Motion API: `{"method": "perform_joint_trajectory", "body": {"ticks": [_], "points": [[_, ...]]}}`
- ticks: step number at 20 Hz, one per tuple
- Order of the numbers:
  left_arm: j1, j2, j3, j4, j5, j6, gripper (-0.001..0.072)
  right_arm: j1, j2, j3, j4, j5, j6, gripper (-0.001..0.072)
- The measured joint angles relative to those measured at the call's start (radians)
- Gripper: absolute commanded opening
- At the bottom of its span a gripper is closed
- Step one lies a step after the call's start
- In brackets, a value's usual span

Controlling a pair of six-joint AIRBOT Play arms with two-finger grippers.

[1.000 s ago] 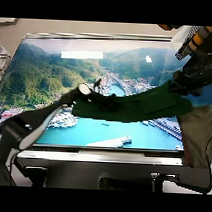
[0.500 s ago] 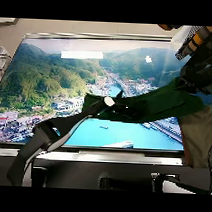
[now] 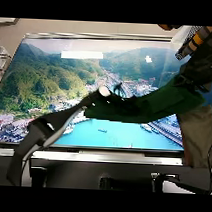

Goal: Fold the clothes and pants, and hang the long-sleeved shirts on hangers.

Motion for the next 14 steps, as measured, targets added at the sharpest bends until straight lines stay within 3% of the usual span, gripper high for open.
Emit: {"method": "perform_joint_trajectory", "body": {"ticks": [7,14], "points": [[0.345,0.311,0.004,0.440,-0.369,-0.005,0.0018,0.247,-0.056,0.000,0.031,-0.088,0.052,0.0031],[0.640,0.511,0.004,0.573,-0.518,-0.001,0.0019,0.538,-0.211,0.000,-0.009,-0.232,0.173,0.0031]]}}
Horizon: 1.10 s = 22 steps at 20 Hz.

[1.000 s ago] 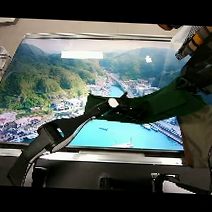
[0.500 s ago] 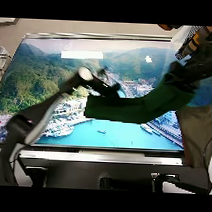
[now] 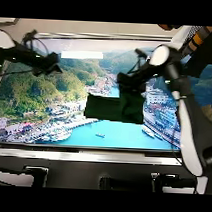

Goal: Fold the clothes and pants, and hang the long-sleeved shirts on hangers.

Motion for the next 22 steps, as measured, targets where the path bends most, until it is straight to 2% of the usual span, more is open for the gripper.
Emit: {"method": "perform_joint_trajectory", "body": {"ticks": [5,6,8,10,15,16,18,22], "points": [[0.079,0.029,0.000,0.018,-0.041,0.018,0.0019,0.099,-0.103,0.000,0.010,-0.088,0.055,0.0033],[0.085,0.031,-0.001,0.019,-0.044,0.021,0.0019,0.109,-0.117,0.000,0.019,-0.106,0.060,0.0064],[0.092,0.034,-0.002,0.023,-0.048,0.021,0.0019,0.120,-0.135,0.000,0.040,-0.141,0.069,0.0261],[0.093,0.035,-0.002,0.023,-0.051,0.022,0.0018,0.127,-0.141,0.000,0.091,-0.182,0.066,0.0418],[0.084,0.035,-0.002,0.024,-0.054,0.023,0.0019,0.117,-0.089,0.000,0.278,-0.260,-0.032,0.0422],[0.080,0.035,-0.002,0.024,-0.055,0.023,0.0019,0.099,-0.064,0.000,0.289,-0.266,-0.047,0.0430],[0.074,0.035,-0.002,0.024,-0.055,0.023,0.0018,0.039,-0.011,0.000,0.285,-0.257,-0.075,0.0493],[0.067,0.035,-0.002,0.025,-0.055,0.023,0.0018,-0.192,0.063,-0.004,0.228,-0.132,-0.170,0.0492]]}}
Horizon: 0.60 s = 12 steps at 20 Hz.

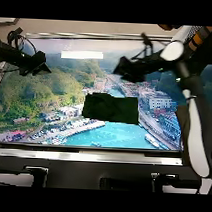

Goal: Fold the clothes and pants, and hang the long-sleeved shirts on hangers.

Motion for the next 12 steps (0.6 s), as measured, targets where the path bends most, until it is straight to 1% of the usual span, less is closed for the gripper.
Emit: {"method": "perform_joint_trajectory", "body": {"ticks": [2,5,8,12], "points": [[-0.002,0.000,0.000,0.001,0.000,0.000,0.0019,-0.135,0.014,-0.035,-0.015,0.070,-0.066,0.0493],[-0.002,-0.001,0.000,0.001,0.000,0.000,0.0019,-0.302,0.023,-0.170,0.002,0.106,-0.177,0.0493],[-0.002,-0.003,0.000,0.002,0.002,0.001,0.0019,-0.389,0.014,-0.367,0.065,0.057,-0.295,0.0493],[-0.004,-0.004,0.000,0.004,0.004,0.001,0.0018,-0.399,-0.039,-0.573,0.164,-0.039,-0.431,0.0492]]}}
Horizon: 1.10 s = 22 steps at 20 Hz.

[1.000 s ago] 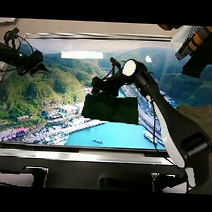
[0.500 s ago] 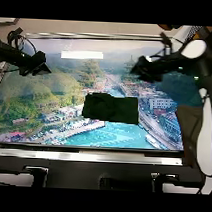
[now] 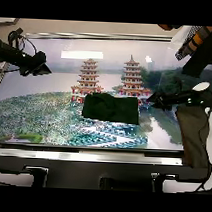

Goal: Fold the clothes and pants, and hang the long-sleeved shirts on hangers.

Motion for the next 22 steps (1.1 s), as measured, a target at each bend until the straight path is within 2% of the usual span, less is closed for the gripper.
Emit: {"method": "perform_joint_trajectory", "body": {"ticks": [3,5,6,8,11,17,22], "points": [[0.000,-0.001,0.000,0.000,0.001,0.000,0.0019,0.034,-0.061,-0.068,0.059,-0.054,-0.069,0.0491],[0.000,-0.001,0.000,0.000,0.001,0.000,0.0019,0.066,-0.096,-0.087,0.084,-0.084,-0.097,0.0447],[0.000,-0.002,0.000,0.000,0.001,0.000,0.0019,0.084,-0.111,-0.093,0.093,-0.100,-0.105,0.0369],[0.000,-0.002,0.000,0.000,0.001,0.000,0.0019,0.112,-0.127,-0.099,0.119,-0.124,-0.117,0.0277],[0.000,-0.002,0.000,0.000,0.001,0.000,0.0019,0.134,-0.139,-0.104,0.141,-0.151,-0.125,0.0033],[0.000,-0.002,0.000,-0.001,0.001,0.000,0.0019,0.146,-0.091,-0.053,0.222,-0.151,-0.104,0.0030],[-0.005,-0.002,0.000,-0.001,0.001,0.000,0.0019,0.146,-0.031,0.217,0.047,-0.140,0.159,0.0031]]}}
